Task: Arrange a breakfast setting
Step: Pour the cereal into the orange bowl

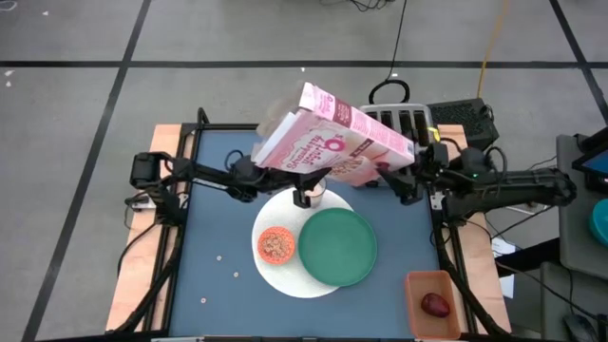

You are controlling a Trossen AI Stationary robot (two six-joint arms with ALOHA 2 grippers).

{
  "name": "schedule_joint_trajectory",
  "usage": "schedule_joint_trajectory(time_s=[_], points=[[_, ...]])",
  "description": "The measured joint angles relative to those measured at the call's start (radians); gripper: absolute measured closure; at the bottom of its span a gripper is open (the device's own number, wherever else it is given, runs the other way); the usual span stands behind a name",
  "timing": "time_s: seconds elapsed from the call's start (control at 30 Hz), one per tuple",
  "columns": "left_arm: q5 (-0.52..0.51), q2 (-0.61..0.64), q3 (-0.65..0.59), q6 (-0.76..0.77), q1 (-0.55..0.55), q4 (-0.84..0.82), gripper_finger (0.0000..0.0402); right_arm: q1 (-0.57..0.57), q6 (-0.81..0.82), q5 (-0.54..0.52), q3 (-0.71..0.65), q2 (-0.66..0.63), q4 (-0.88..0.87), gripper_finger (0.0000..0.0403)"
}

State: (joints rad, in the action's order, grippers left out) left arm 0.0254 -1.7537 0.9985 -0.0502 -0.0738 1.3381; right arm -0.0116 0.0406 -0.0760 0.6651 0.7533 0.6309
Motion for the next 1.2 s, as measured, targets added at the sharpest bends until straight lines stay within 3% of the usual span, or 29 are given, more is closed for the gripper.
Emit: schedule_joint_trajectory(time_s=[0.4, 0.93, 1.2], points=[[0.001, 0.064, -0.004, -0.020, -0.006, -0.064, 0.0239, 0.000, 0.000, -0.002, 0.000, -0.057, -0.150, 0.0012], [-0.016, 0.226, -0.074, -0.047, -0.007, -0.187, 0.0239, 0.000, 0.000, -0.001, 0.001, -0.058, -0.157, 0.0012], [-0.072, 0.374, -0.214, -0.068, -0.011, -0.180, 0.0239, 0.000, 0.000, -0.003, 0.001, -0.058, -0.167, 0.0012]])
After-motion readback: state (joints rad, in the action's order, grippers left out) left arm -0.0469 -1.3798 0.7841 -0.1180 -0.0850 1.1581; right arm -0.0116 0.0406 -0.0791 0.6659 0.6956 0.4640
